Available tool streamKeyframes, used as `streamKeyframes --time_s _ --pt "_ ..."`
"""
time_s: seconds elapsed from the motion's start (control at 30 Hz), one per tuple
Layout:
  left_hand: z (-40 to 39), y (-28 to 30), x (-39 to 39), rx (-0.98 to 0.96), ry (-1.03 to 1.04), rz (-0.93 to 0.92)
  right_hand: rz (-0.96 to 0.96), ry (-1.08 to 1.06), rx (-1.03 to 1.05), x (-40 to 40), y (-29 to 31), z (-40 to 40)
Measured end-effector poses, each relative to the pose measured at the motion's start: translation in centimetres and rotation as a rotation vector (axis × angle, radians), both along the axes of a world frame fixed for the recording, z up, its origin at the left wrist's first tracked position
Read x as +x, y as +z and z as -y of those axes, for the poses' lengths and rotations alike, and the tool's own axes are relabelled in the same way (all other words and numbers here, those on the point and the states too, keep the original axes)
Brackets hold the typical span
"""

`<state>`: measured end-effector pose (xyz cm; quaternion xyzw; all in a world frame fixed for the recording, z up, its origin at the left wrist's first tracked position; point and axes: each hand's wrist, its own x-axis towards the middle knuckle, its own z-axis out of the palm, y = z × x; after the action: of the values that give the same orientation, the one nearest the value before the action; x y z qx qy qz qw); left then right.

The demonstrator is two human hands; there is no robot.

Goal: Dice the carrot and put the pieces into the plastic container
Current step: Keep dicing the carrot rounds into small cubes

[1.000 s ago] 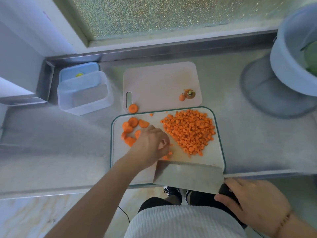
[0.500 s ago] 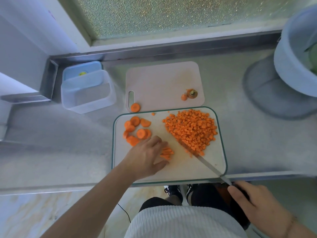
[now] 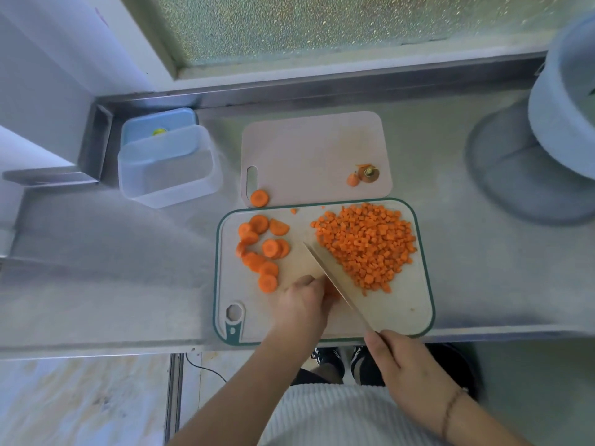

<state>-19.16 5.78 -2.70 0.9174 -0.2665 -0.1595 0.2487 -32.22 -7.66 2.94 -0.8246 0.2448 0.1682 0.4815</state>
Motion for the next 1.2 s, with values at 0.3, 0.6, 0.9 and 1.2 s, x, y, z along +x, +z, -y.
streamKeyframes --time_s 0.3,0.6,0.9,1.2 --pt "-2.2 -3.3 0.7 -0.163 -0.041 0.291 -0.041 0.049 0.058 0.6 -0.2 1.0" --pt "-2.1 -2.0 0.9 -0.204 -0.034 0.414 -0.015 0.048 -0.021 0.6 0.3 2.0" --pt "-3.0 -3.9 1.1 -0.423 -0.393 0.402 -0.064 0.114 -0.021 -1.3 1.1 2.9" --pt "-2.5 -3.8 0.6 -0.445 -0.339 0.369 -0.11 0.149 -0.083 -1.0 -0.8 2.1"
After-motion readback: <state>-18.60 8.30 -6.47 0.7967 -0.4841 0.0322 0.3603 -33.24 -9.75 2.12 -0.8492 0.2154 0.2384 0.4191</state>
